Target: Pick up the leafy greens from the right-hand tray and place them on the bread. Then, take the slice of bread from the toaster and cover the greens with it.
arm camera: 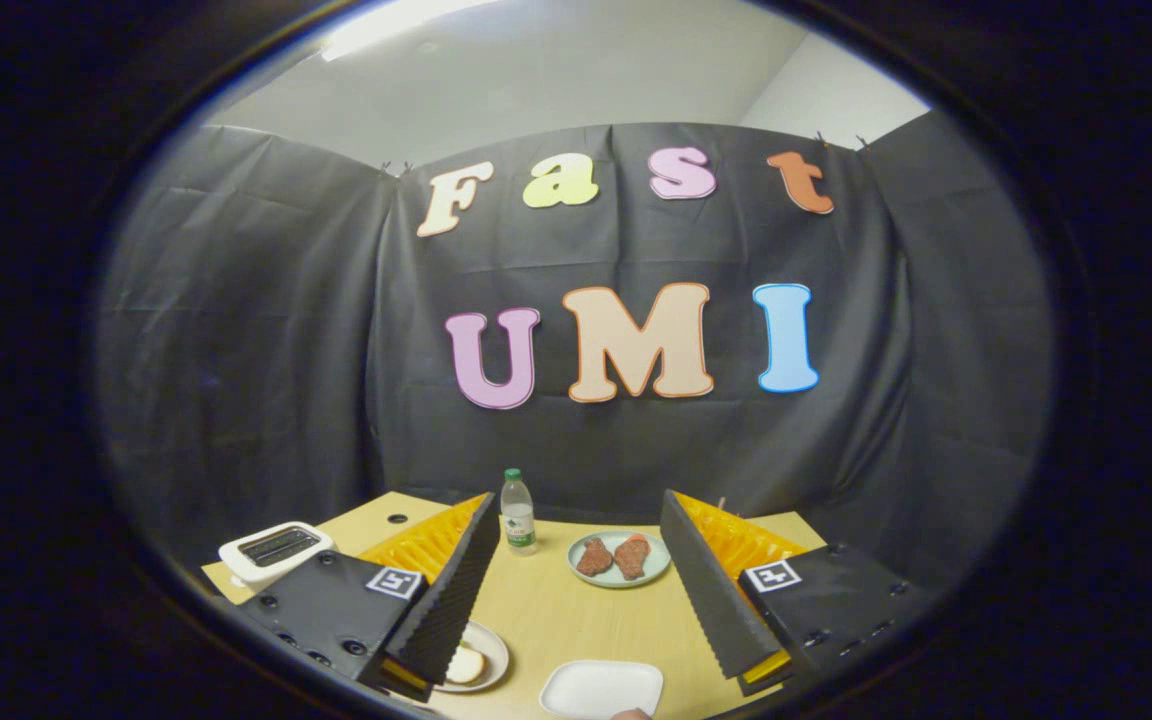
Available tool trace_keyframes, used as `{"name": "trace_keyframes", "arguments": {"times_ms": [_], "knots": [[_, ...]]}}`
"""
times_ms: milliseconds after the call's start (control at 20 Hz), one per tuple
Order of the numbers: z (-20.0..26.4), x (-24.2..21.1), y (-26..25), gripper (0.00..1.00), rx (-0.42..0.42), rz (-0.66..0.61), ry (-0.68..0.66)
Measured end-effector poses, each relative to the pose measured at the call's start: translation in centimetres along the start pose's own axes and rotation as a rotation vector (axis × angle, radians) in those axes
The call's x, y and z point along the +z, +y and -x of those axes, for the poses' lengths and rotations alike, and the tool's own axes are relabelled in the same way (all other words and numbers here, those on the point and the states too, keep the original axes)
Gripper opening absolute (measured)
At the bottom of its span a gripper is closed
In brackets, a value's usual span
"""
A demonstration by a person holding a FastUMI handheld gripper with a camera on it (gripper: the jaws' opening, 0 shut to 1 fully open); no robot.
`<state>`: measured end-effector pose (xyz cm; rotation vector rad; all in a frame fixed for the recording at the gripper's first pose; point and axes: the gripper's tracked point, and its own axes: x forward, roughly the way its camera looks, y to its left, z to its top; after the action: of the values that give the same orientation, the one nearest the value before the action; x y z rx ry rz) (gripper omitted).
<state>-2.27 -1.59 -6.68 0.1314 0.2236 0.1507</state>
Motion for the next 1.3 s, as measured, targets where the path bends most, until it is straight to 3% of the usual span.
{"name": "trace_keyframes", "arguments": {"times_ms": [1300], "knots": [[0.2,1.4,-1.2,1.00,-0.012,0.009,-0.039]]}}
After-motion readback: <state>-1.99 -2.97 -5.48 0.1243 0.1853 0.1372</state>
